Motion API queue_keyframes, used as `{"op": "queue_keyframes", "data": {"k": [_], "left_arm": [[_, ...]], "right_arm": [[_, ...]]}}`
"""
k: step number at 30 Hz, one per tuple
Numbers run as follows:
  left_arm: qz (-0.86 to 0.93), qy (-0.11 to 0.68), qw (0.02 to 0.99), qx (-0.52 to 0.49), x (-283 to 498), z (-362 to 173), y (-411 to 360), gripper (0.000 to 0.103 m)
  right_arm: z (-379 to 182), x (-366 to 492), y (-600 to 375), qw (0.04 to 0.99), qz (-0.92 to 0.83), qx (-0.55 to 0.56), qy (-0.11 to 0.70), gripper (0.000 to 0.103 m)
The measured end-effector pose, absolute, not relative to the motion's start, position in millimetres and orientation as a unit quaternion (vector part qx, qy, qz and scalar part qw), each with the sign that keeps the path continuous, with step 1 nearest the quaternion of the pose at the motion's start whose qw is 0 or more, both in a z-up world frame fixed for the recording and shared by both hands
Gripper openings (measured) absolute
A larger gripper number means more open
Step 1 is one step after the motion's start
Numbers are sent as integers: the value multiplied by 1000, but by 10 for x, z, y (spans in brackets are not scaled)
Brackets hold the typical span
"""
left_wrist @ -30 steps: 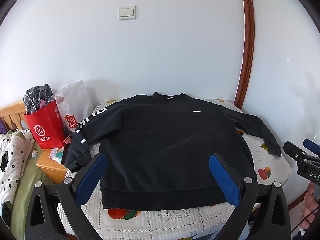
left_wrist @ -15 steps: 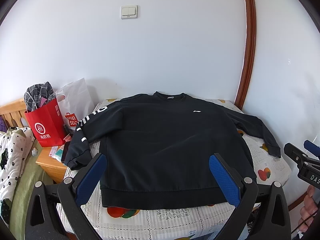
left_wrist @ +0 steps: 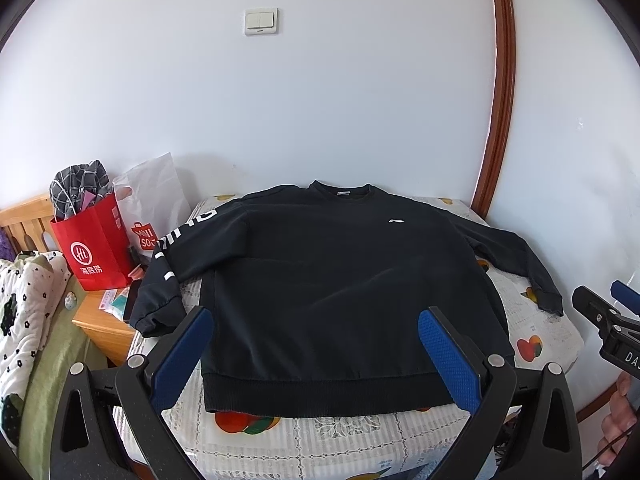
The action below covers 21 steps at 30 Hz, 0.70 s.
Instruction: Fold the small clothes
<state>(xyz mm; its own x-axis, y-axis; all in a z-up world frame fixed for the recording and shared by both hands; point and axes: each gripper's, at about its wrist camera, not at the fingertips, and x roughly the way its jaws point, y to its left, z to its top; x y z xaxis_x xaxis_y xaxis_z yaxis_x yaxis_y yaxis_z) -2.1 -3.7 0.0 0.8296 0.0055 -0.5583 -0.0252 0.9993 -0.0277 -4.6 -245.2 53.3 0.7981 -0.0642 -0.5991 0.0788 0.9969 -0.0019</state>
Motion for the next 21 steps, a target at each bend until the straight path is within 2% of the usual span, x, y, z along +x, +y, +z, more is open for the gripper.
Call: {"op": "queue_keyframes", "data": {"k": [21], "left_arm": [[5,289,957,-25,-64,12,-22,103]], "right_arm": [[561,-69,-2460,950,-35,11,310,103]]}}
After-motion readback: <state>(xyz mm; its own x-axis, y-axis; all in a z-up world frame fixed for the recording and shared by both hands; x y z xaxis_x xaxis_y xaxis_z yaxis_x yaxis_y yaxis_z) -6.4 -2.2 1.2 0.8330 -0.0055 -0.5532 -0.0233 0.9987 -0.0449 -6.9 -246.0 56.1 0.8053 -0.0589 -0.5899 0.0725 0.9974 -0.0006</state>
